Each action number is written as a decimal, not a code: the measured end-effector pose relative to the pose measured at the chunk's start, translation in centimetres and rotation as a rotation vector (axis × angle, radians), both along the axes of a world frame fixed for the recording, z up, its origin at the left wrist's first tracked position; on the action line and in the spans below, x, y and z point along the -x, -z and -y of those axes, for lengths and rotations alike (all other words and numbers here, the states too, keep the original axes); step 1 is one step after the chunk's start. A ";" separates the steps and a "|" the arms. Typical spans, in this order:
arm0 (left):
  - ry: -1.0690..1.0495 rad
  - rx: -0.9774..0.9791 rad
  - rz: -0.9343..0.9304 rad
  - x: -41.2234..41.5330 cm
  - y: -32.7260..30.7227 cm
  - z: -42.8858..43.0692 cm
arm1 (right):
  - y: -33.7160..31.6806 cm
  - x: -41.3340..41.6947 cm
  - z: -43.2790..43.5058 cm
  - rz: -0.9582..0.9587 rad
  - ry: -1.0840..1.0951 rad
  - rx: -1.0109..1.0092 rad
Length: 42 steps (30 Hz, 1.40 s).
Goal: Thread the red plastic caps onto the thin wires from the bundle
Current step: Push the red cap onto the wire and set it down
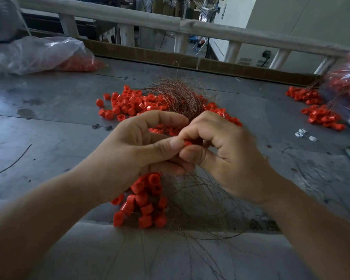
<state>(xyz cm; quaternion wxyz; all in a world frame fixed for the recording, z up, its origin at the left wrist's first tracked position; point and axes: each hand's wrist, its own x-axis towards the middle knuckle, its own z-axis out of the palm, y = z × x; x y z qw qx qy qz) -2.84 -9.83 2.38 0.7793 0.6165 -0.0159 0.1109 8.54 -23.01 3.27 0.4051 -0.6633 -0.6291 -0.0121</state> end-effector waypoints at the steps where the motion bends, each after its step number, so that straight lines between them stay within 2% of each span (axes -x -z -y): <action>1: -0.019 -0.077 0.030 0.1 0.0 0.2 | 0.0 0.1 0.0 0.022 0.017 -0.008; 3: -0.107 -0.271 0.065 0.2 0.0 0.7 | 0.0 0.3 0.1 0.064 0.036 -0.006; 5: -0.184 -0.339 0.067 0.1 0.1 1.1 | 0.0 0.5 0.1 0.100 0.045 -0.008; 12: -0.110 -0.312 0.149 0.4 0.2 1.3 | 0.2 1.2 0.2 0.092 0.050 -0.056; 18: -0.084 -0.326 0.152 0.6 0.1 1.4 | 0.3 1.1 0.3 0.095 0.034 -0.054; 26: -0.142 -0.297 0.111 0.5 -0.1 0.9 | 0.5 0.5 0.0 -0.014 0.023 -0.169; 34: -0.068 -0.246 0.102 0.6 -0.5 0.7 | 0.2 0.4 0.2 -0.014 0.029 -0.196; 37: -0.082 -0.219 0.081 0.5 -0.6 0.5 | 0.1 0.3 0.4 0.001 0.024 -0.170; 42: -0.110 -0.059 0.117 0.4 -1.0 -0.3 | 0.0 0.2 0.4 -0.173 -0.009 -0.040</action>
